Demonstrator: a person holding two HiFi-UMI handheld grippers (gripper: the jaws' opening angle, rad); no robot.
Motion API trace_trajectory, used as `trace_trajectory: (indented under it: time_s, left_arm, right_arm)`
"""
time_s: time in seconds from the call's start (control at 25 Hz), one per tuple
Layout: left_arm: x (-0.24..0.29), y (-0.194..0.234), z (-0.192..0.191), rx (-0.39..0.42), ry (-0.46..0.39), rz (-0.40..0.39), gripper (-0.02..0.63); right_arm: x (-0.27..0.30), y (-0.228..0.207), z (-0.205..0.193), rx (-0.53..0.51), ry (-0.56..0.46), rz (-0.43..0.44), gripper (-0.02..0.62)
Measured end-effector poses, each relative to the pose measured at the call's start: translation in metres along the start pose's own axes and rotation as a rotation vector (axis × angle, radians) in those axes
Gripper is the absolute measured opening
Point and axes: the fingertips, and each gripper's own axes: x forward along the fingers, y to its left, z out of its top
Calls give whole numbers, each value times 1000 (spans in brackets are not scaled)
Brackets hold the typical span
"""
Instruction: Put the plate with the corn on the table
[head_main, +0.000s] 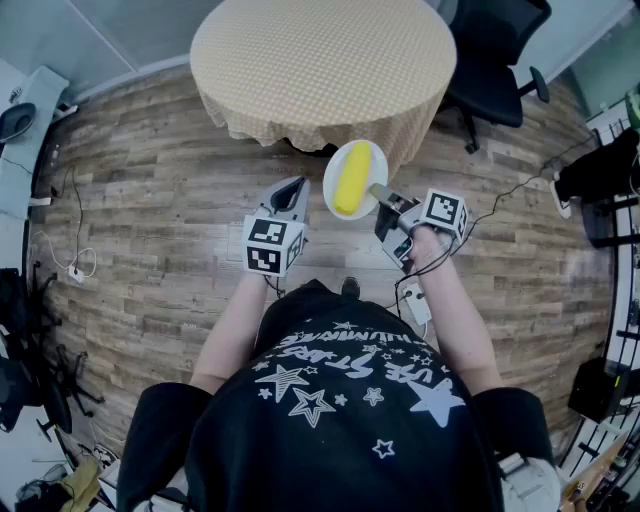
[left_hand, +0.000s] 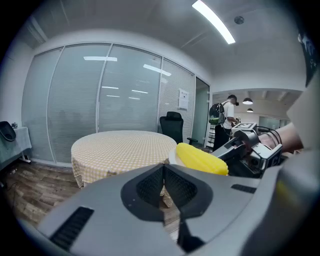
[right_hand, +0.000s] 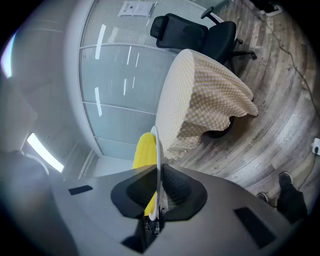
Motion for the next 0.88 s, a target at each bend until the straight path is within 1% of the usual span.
trace_trajectory:
  time_s: [0.32,0.6,0.88]
  left_arm:
    - [0,-6,4,14,-13,8,8]
    - [1,-9,12,22,-22,9,8]
    - [-2,-17,10,11,-23,7,8]
  right_arm:
    - [-3,2,1,-14,10,7,40]
    - [-4,9,-1,-3,18,40,40]
    - [-8,11,-9,7,38,58,40]
